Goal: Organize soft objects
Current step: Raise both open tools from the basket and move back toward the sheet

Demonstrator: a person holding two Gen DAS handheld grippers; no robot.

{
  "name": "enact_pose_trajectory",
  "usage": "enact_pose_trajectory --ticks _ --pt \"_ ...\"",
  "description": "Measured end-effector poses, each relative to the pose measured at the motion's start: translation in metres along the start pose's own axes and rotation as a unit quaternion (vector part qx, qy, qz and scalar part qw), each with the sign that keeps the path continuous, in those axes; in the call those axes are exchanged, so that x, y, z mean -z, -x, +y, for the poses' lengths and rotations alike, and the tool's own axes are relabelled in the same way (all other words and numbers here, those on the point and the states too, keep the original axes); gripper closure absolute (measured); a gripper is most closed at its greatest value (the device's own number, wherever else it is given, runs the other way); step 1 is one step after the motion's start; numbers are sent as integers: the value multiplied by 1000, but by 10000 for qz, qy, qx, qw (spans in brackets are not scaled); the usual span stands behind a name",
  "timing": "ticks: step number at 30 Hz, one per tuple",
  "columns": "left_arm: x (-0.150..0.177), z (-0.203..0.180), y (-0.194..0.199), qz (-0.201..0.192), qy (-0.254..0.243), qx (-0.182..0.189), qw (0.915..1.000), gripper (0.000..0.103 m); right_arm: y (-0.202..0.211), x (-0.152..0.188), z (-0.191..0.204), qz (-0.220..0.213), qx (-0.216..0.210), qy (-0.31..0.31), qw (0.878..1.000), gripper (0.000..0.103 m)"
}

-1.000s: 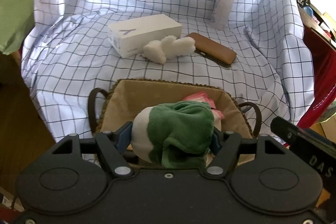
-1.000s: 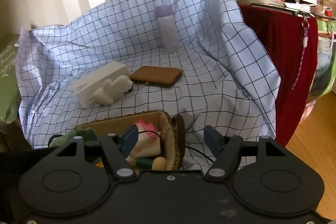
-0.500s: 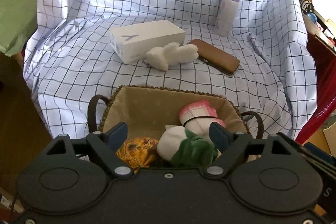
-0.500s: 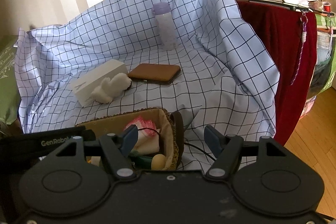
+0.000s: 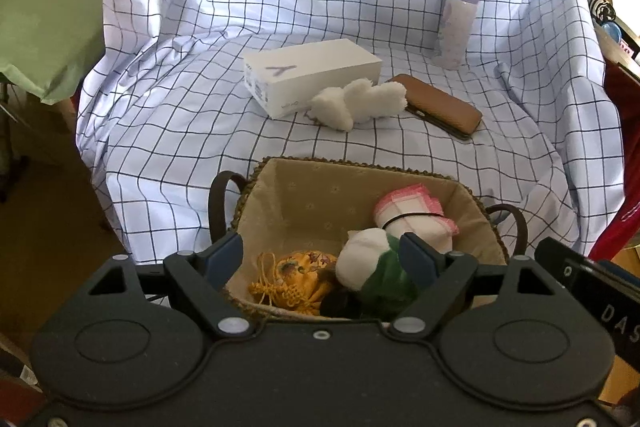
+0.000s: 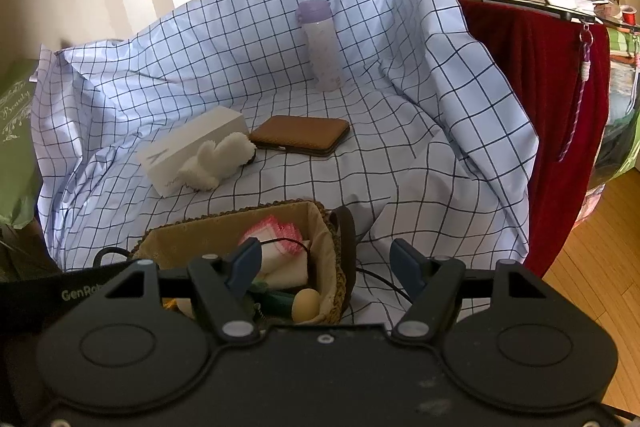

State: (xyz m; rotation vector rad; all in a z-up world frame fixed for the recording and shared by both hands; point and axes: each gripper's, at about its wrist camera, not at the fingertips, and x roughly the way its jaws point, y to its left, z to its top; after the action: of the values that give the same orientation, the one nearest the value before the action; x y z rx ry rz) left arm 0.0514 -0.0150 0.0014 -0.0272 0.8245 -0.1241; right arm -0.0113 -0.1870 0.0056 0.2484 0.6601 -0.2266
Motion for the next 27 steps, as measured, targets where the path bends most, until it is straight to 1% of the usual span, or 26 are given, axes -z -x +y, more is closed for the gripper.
enact_pose_trajectory --ticks 10,11,13,17,21,27 --pt "6 6 0 103 25 -30 9999 22 -1 0 1 45 -15 25 10000 31" --pt "7 6 1 112 21 -31 9999 21 -1 0 1 51 -20 28 10000 31" --pt "8 7 2 114 7 -24 9999 16 -2 0 1 67 -28 40 10000 31" --pt "11 8 5 108 -27 -51 9999 15 -3 1 2 100 -45 71 9999 30" --pt "14 10 5 129 -23 -63 9999 11 -4 2 3 122 -61 111 9998 29" --pt "15 13 6 108 22 -146 9998 10 -6 3 7 149 -89 216 9996 27"
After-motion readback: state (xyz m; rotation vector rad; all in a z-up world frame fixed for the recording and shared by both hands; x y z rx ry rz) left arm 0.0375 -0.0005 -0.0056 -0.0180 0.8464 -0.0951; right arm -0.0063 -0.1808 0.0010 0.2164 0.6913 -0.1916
